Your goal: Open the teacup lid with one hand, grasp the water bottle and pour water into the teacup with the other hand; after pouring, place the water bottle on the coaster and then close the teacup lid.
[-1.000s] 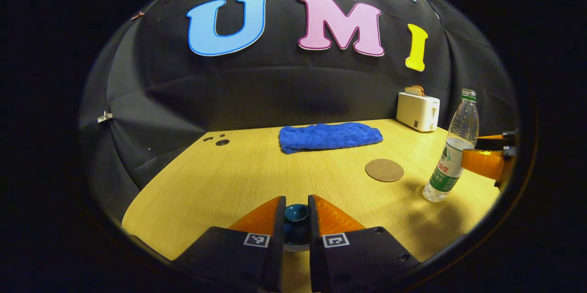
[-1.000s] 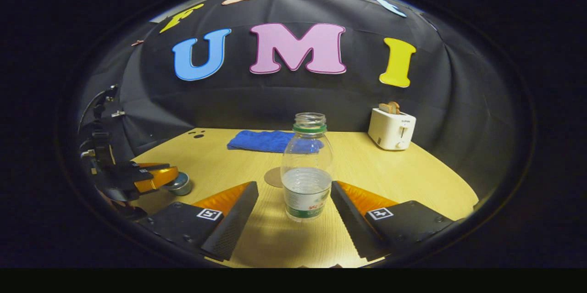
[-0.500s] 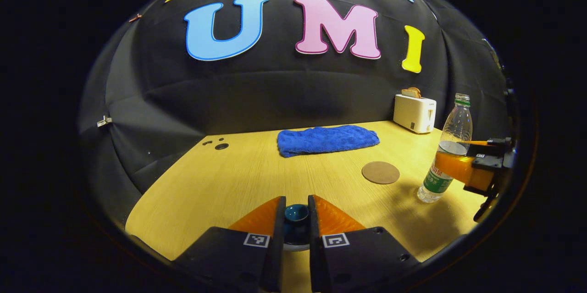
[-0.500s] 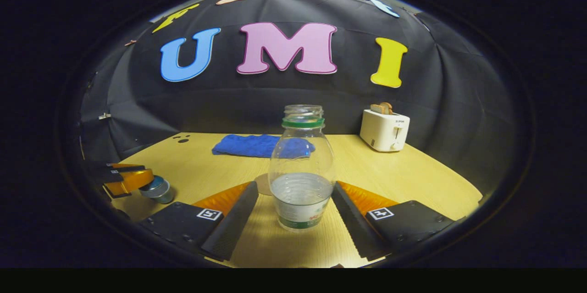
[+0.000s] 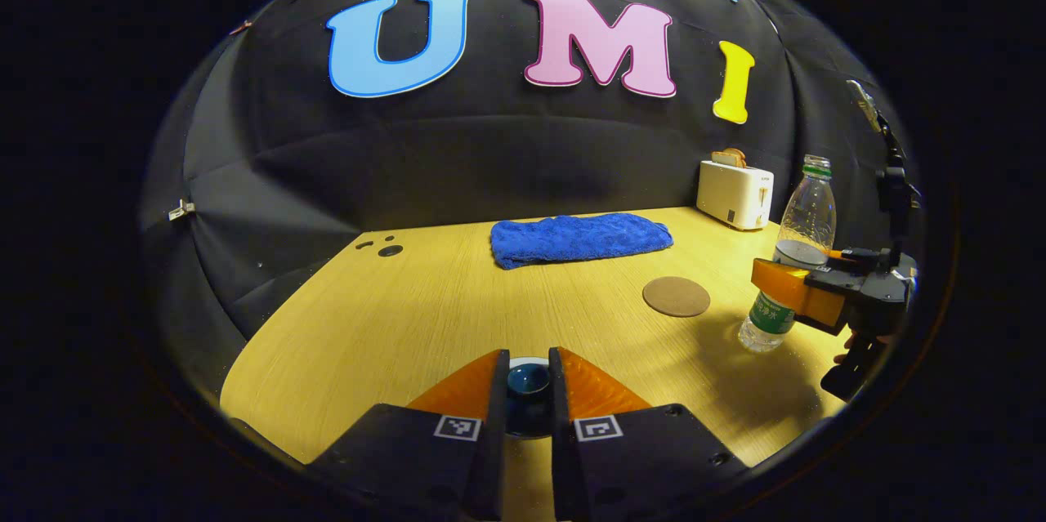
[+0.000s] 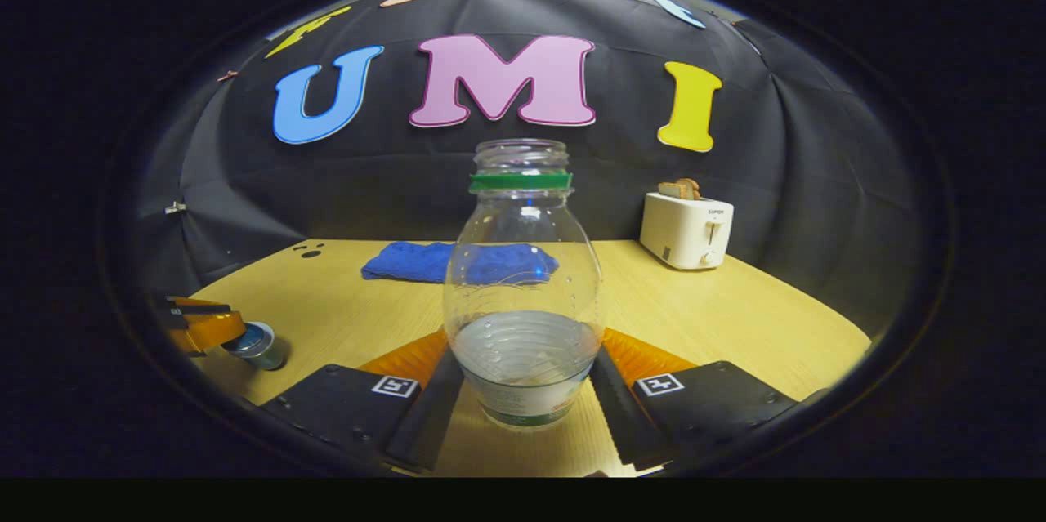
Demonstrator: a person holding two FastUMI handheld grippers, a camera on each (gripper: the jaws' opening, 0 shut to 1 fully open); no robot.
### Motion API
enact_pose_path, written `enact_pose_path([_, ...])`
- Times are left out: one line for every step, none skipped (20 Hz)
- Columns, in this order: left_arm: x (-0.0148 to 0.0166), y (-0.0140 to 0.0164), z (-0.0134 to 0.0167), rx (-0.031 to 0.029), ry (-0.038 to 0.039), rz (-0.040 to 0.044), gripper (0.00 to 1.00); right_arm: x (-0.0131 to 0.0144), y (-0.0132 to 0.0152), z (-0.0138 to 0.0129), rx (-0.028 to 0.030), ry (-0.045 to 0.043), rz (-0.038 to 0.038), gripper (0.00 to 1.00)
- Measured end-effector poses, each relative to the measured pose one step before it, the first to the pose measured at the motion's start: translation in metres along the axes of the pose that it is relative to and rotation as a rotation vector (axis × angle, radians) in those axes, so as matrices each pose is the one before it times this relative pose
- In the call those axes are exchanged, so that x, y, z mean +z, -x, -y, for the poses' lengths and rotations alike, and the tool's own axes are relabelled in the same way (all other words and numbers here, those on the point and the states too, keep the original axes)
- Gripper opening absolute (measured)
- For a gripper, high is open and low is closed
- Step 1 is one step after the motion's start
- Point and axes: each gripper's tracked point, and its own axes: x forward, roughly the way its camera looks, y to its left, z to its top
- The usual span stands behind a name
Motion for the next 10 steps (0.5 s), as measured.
enact_pose_path([0.00161, 0.001, -0.00217, 0.00004, -0.00065, -0.00034, 0.27, 0.00036, -0.00018, -0.00183, 0.01065, 0.01457, 0.00221, 0.8])
enact_pose_path([0.00077, 0.00131, -0.00242, 0.00236, 0.00237, 0.00173, 0.27, 0.0003, -0.00235, -0.00379, 0.01646, 0.0133, 0.00044, 0.8])
enact_pose_path([0.00283, 0.00181, -0.00315, 0.00263, 0.00795, 0.00386, 0.27, -0.00004, -0.00037, -0.00267, 0.01527, 0.01352, -0.00704, 0.79])
enact_pose_path([0.00023, 0.00237, -0.0032, 0.00467, 0.01092, 0.0034, 0.27, 0.00158, -0.00086, -0.00269, 0.01207, 0.01669, -0.00828, 0.78])
enact_pose_path([0.00208, 0.00231, -0.00358, 0.0067, 0.01141, 0.00323, 0.27, -0.0002, 0.00066, -0.00361, 0.01668, 0.01985, -0.00951, 0.76])
enact_pose_path([0.00057, 0.00242, -0.00394, 0.00764, 0.01127, 0.00273, 0.27, 0.00136, -0.00115, -0.00421, 0.01302, 0.02019, -0.00288, 0.76])
enact_pose_path([0.0014, 0.00264, -0.00424, 0.00895, 0.01083, 0.00221, 0.27, 0.00206, -0.00006, -0.00268, 0.01259, 0.0267, -0.00614, 0.74])
enact_pose_path([0.00033, 0.00255, -0.00463, 0.00962, 0.01009, 0.00317, 0.27, 0.00291, -0.00008, -0.00186, 0.00433, 0.03787, -0.00232, 0.74])
enact_pose_path([0.00194, 0.00304, -0.00484, 0.00974, 0.0079, 0.00407, 0.27, 0.00702, 0.00008, -0.00192, 0.00406, 0.03989, 0.01106, 0.74])
enact_pose_path([0.00036, 0.00236, -0.00528, 0.01025, 0.00405, 0.00468, 0.27, 0.007, -0.00198, -0.00318, 0.00374, 0.04251, 0.01192, 0.74])
